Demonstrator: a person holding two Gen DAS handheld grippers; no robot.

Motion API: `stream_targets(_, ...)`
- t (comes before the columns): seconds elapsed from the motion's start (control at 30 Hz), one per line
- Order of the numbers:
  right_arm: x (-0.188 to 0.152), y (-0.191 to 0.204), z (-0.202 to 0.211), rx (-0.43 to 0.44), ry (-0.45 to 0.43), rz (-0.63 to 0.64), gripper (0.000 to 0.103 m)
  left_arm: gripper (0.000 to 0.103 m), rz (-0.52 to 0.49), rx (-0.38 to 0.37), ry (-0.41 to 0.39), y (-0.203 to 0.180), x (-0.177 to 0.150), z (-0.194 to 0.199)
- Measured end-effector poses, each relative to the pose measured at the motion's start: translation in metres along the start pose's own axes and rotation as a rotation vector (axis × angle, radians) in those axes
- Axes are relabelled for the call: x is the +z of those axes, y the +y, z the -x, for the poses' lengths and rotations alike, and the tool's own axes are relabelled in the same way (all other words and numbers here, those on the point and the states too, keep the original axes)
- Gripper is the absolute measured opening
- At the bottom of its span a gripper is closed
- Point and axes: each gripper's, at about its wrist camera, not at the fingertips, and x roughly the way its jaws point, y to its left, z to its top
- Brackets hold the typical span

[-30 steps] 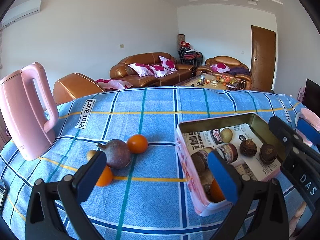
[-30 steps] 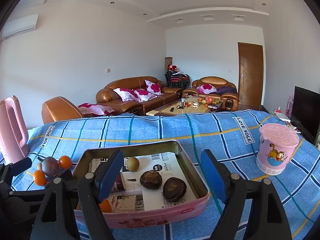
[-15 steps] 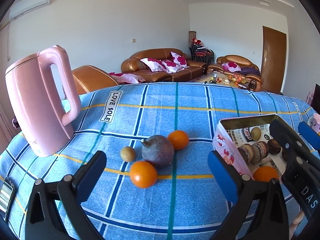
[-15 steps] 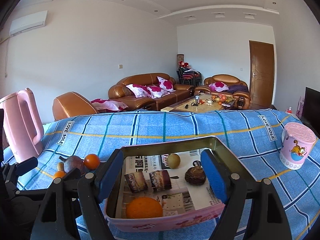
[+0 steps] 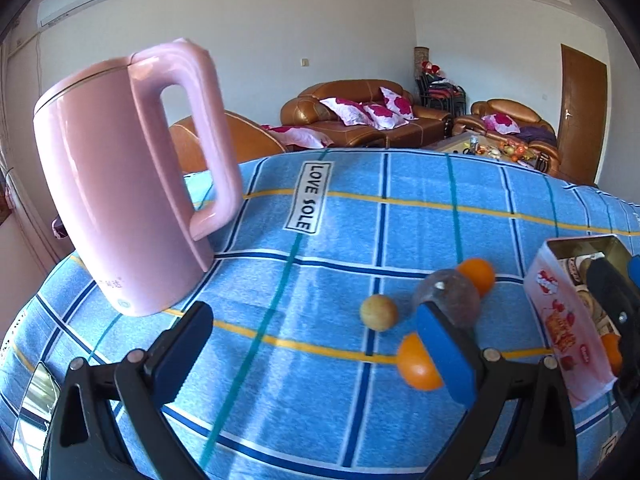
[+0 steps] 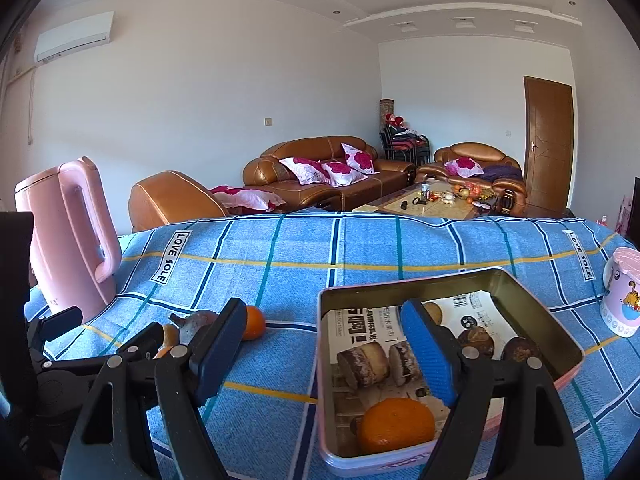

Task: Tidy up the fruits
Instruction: 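Grasp a small yellow-brown fruit with the left tool while the right tool grasps a mandarin orange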

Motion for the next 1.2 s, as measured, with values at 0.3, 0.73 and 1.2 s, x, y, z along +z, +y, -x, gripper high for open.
stream_targets(0.3,-0.001,0.035,-0.023,0.096,0.115,0.049,0.081,0.103,0.079,0.180,0.081,0.053,0.006,-0.031)
stream_targets(0.73,-0.021,0.095,-0.067,0.299,0.395,0.131,0.073,0.103,0.068,0.209,0.113,0.051,0.006,-0.038)
stream_targets(1.2,-0.027,0.088,-0.065,0.282,0.447,0.147,0.037,0.103,-0.020,0.125,0.062,0.031,0.008,-0.034)
